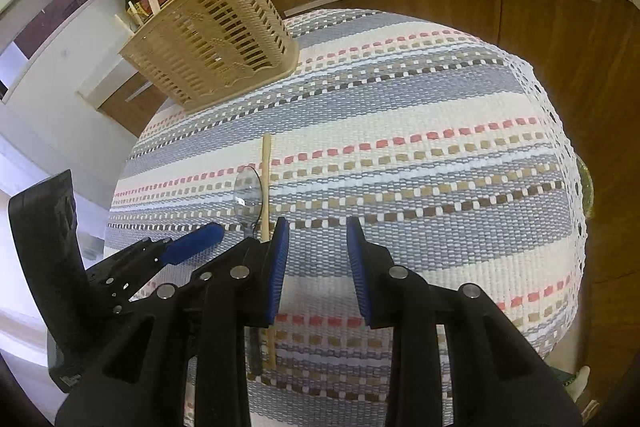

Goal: Organize utensils
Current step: 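Grasp a clear spoon with the left tool while the right tool grasps the last chopstick, then lower clear spoon and chopstick into the caddy and open both tools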

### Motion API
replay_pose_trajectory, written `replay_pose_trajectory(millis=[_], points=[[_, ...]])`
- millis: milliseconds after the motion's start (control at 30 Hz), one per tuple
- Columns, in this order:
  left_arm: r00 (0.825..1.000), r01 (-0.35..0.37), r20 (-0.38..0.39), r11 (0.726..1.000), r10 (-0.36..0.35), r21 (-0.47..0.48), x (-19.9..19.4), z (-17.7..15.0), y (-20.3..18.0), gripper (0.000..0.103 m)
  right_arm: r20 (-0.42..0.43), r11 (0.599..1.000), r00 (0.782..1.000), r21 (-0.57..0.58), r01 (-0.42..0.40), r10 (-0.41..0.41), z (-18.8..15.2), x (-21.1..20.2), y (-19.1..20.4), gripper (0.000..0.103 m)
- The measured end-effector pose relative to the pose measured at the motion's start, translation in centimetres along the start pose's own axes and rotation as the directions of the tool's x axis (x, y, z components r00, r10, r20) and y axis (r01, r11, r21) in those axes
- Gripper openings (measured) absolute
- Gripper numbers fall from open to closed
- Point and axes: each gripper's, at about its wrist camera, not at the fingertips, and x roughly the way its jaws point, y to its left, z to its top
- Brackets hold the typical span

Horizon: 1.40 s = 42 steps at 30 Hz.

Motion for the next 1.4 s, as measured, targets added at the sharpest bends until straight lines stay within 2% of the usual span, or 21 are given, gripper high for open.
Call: replay_pose_trajectory(millis=[100,167,233,267,300,367,567,700,900,1067,1167,1200,1267,1400], points=[[0.998,-0.057,-0.001,0.998,0.057,0.022,0.3,0.1,-0.9,0.045,0.000,1.000,1.000,0.006,-0.003,0.003,-0.1,-0.2,-0.6,0.027],[0.995,-0.103,0.010,0.992,0.103,0.070,0.6,-0.1,-1.7,0.044,-0.001,1.000,1.000,0.007,-0.005,0.005,-0.1,-0.3,-0.8,0.027],[0.996,-0.092,0.003,0.994,0.092,0.063,0.7,0.1,-1.5,0.036,-0.010,1.000,1.000,0.001,-0.009,0.009,-0.1,-0.1,-0.8,0.027],[0.994,-0.107,-0.002,0.992,0.107,0.067,0.6,0.1,-1.0,0.023,-0.014,1.000,1.000,-0.003,-0.010,0.010,-0.1,0.0,-0.7,0.027],[0.993,-0.116,-0.001,0.991,0.117,0.072,0.5,0.1,-0.8,0.017,-0.020,1.000,1.000,-0.010,-0.011,0.011,-0.1,0.2,-0.5,0.027],[0.996,-0.092,-0.005,0.994,0.092,0.064,0.4,0.1,0.0,0.013,-0.028,1.000,1.000,-0.023,-0.012,0.012,-0.2,0.6,0.0,0.027],[0.991,-0.134,-0.003,0.981,0.135,0.138,0.0,-0.4,-0.8,0.012,-0.052,0.997,0.999,-0.075,0.006,-0.010,0.1,1.8,2.1,0.027],[0.998,-0.064,-0.012,0.996,0.064,0.065,-0.9,-0.6,1.5,0.010,-0.088,0.995,0.996,-0.096,0.025,-0.033,0.6,3.2,3.1,0.027],[1.000,-0.026,0.007,0.997,0.026,-0.076,-2.4,-0.7,6.6,0.010,-0.157,0.986,0.986,-0.166,0.023,-0.049,1.6,6.1,5.7,0.027],[0.999,-0.015,0.040,0.996,0.018,-0.091,-3.2,-0.4,7.7,0.010,-0.161,0.964,0.976,-0.247,0.102,-0.145,1.8,7.9,8.1,0.027],[0.998,-0.010,0.054,0.997,0.014,-0.078,-3.5,-0.4,7.7,0.010,-0.149,0.958,0.976,-0.265,0.113,-0.157,1.8,8.5,8.7,0.026],[0.998,-0.006,0.058,0.997,0.011,-0.073,-3.6,-0.4,7.6,0.010,-0.140,0.953,0.975,-0.274,0.130,-0.173,1.8,8.6,8.8,0.017],[0.998,-0.001,0.062,0.998,0.006,-0.069,-3.8,-0.5,7.8,0.010,-0.113,0.936,0.967,-0.297,0.188,-0.230,1.7,8.8,9.1,0.005],[0.996,0.001,0.091,0.997,0.006,-0.079,-4.6,-0.5,8.0,0.010,-0.101,0.944,0.978,-0.296,0.147,-0.184,1.6,8.5,8.9,0.004]])
